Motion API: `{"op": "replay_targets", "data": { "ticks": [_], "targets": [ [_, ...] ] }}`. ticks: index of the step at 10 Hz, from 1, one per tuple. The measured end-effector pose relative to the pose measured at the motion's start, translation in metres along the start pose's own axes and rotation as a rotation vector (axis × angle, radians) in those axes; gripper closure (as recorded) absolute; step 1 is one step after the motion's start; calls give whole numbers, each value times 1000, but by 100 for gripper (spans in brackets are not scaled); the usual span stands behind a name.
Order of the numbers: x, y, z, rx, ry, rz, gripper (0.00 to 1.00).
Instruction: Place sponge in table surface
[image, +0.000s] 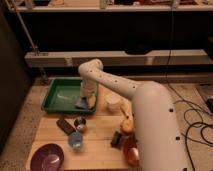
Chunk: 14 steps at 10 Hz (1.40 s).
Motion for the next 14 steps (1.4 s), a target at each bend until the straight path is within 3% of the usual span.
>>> {"op": "replay_targets", "data": {
  "ticks": [10,11,14],
  "targets": [
    [-5,3,23,-39,-26,20,37],
    [-5,2,23,-33,-20,29,42],
    [-7,2,24,-16,-17,48,72]
  ]
}}
